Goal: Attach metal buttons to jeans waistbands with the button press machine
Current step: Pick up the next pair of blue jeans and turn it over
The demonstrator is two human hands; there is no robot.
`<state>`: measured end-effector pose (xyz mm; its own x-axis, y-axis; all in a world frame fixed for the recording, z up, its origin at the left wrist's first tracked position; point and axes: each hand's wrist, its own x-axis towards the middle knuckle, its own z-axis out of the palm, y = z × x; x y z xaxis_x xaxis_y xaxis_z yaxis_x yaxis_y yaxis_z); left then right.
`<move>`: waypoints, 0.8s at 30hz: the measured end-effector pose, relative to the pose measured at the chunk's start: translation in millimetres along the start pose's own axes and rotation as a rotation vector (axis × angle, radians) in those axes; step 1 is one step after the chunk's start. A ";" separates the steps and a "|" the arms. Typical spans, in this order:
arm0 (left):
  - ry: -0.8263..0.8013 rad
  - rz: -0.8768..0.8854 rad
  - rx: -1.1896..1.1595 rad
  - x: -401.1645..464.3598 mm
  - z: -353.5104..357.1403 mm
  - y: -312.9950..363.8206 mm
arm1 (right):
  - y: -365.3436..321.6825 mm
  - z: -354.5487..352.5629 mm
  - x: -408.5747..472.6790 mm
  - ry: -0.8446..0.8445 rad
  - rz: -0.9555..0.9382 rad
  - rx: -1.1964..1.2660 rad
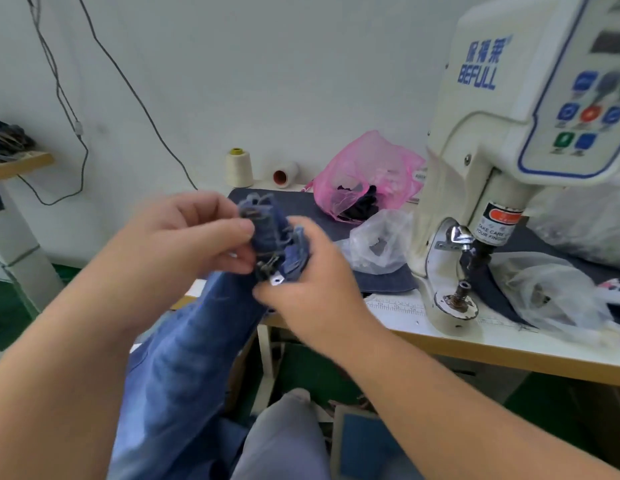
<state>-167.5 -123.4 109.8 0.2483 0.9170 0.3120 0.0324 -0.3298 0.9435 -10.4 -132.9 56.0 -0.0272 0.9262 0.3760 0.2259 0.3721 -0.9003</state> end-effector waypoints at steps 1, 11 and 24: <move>0.012 0.022 -0.096 2.5 0.2 -0.2 | -2.1 -8.7 6.0 0.038 -0.032 0.059; -0.156 -0.347 -0.320 21.9 5.8 -71.6 | -14.9 -58.8 33.5 -0.025 -0.192 0.680; 0.306 0.241 -0.271 77.3 31.2 -11.4 | -11.7 -50.3 34.3 -0.026 0.169 0.287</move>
<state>-118.5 -55.7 119.7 -0.0804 0.8588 0.5059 -0.2546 -0.5084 0.8226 35.0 -108.6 90.5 -0.0383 0.9762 0.2135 -0.0545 0.2113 -0.9759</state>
